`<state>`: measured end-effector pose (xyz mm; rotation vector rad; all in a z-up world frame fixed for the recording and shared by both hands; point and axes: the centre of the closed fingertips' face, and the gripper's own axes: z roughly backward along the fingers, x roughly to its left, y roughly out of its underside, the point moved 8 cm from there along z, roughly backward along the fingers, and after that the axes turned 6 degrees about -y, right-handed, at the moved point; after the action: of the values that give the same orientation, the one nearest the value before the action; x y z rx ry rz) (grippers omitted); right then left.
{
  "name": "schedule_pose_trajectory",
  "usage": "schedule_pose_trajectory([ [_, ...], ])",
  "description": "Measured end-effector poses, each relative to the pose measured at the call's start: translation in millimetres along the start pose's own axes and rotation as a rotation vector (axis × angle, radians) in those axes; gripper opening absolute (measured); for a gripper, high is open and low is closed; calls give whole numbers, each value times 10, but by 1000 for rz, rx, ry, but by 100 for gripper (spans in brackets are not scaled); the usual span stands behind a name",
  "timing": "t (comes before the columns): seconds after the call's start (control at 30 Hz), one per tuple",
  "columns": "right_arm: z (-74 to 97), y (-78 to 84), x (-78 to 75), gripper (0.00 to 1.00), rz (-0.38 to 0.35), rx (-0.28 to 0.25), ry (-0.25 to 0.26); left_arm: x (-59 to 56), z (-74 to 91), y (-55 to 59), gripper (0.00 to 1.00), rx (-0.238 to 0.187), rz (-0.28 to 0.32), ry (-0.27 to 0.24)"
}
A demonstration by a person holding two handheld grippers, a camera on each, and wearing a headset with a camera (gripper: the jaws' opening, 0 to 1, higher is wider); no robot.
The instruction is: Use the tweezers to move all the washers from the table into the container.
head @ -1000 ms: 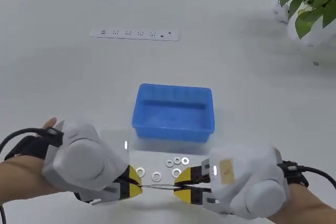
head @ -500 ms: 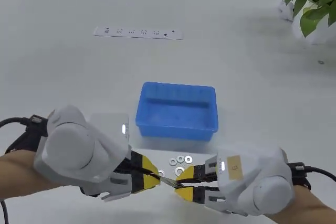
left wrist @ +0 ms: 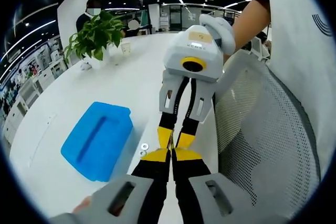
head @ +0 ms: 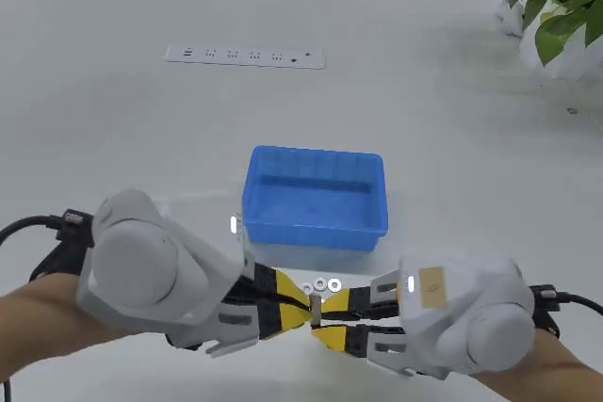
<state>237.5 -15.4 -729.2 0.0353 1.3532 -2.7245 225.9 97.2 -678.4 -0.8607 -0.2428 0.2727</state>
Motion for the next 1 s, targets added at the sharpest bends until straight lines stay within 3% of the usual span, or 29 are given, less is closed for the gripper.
schedule_pose_trajectory([
  [0.3,-15,-26,0,7,-4,-15,-5,8,-9,-59,8,-47,13,-5],
  [0.6,-38,-18,17,7,-9,-22,-15,-22,-29,-61,8,-53,47,22],
  [0.83,-86,-13,25,7,-18,-23,-20,-51,-59,-6,7,-78,-28,21],
  [0.9,-75,-19,21,7,-23,-31,-18,-36,-49,-8,7,-94,6,17],
  [1.0,-79,-22,30,8,-13,-29,-19,-41,-41,-8,7,-94,0,22],
])
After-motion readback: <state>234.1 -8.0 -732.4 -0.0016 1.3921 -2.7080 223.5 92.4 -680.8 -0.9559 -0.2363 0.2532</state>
